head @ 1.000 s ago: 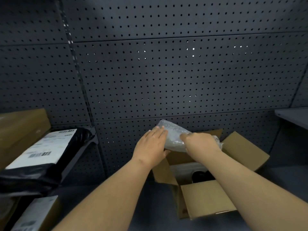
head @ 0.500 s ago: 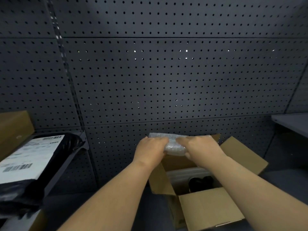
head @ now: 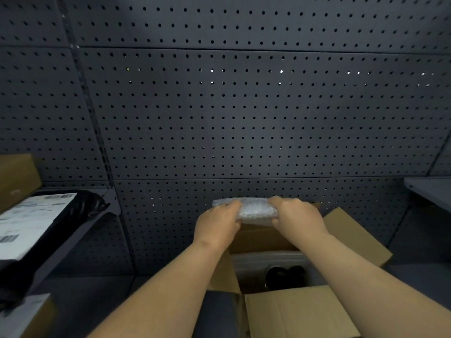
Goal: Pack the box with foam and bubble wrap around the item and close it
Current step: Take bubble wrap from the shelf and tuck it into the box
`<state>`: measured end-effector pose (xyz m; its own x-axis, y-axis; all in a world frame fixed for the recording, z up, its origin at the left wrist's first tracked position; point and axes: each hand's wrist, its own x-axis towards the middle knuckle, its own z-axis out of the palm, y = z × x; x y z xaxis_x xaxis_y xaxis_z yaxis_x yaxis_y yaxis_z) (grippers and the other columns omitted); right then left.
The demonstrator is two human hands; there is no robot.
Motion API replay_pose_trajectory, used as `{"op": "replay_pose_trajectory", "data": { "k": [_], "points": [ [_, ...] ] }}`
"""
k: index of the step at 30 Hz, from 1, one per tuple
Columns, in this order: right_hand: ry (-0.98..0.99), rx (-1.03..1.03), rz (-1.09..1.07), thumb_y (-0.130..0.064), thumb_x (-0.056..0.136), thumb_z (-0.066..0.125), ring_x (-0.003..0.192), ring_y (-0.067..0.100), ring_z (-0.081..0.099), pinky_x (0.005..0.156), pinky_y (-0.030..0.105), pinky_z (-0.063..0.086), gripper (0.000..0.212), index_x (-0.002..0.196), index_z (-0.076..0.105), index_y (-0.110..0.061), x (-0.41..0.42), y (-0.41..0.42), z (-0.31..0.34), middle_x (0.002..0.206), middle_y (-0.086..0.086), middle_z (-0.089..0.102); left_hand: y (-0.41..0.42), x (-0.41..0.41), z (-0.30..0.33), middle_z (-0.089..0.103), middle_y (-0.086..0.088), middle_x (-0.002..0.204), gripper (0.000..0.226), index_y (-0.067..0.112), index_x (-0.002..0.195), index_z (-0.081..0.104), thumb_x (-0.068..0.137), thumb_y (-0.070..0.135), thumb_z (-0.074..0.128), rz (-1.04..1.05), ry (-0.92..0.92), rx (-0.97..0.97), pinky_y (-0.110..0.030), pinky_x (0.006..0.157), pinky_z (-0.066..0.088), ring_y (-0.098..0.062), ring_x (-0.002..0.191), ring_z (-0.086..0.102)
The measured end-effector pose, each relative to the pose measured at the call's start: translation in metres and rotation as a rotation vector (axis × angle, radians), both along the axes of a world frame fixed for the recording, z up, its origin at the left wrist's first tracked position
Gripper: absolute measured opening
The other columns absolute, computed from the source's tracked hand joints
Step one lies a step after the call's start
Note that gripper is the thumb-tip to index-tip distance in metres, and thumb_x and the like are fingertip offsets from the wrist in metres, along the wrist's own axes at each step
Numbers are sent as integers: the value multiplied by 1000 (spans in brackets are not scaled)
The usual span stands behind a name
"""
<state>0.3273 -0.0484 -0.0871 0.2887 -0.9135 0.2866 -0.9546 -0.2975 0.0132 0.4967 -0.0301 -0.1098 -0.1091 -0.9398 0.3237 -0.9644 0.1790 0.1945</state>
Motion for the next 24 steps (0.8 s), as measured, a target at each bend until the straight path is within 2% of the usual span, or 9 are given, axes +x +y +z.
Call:
{"op": "replay_pose_trajectory", "data": {
  "k": [4, 7, 12, 15, 20, 24],
  "points": [
    [-41, 22, -10, -20, 93, 50, 84, 27, 66, 58, 27, 42, 30, 123, 52, -18, -6, -6, -5, 98, 6, 68, -3, -5, -4, 66, -5, 106, 34, 23, 130, 46, 95, 22, 47, -4, -4, 9, -37, 71, 54, -24, 90, 64],
    [-93, 39, -9, -17, 92, 49, 79, 25, 65, 55, 25, 41, 29, 120, 54, -19, -13, -9, -12, 92, 6, 68, -7, -8, -8, 65, -3, 108, 32, 24, 127, 49, 95, 23, 48, -18, 1, 17, -39, 74, 55, -24, 92, 63],
    [-148, 139, 2, -14, 91, 47, 75, 22, 61, 59, 27, 49, 33, 121, 57, -23, -22, -14, -24, 91, 5, 68, -16, -12, -19, 63, 0, 103, 26, 23, 121, 51, 96, 25, 48, -53, -20, 40, -37, 71, 52, -21, 90, 61],
    [-186, 180, 2, -17, 94, 47, 71, 17, 54, 54, 24, 41, 32, 122, 57, -28, -28, -18, -33, 93, 2, 66, -21, -15, -23, 62, 0, 109, 28, 24, 123, 51, 96, 25, 48, -80, -27, 68, -37, 76, 51, -21, 95, 60],
    [-115, 285, 31, -19, 94, 49, 83, 20, 62, 63, 25, 46, 38, 131, 51, -32, -40, -26, -40, 108, 3, 67, -22, -21, -37, 62, -2, 108, 22, 19, 117, 53, 96, 24, 47, -110, -65, 133, -37, 77, 51, -21, 96, 60],
    [-46, 409, 51, -19, 92, 50, 88, 21, 65, 71, 30, 53, 31, 119, 60, -31, -48, -31, -42, 104, 2, 69, -21, -30, -51, 62, -3, 105, 21, 19, 116, 51, 97, 26, 45, -125, -119, 193, -37, 77, 53, -21, 92, 61]
  ]
}}
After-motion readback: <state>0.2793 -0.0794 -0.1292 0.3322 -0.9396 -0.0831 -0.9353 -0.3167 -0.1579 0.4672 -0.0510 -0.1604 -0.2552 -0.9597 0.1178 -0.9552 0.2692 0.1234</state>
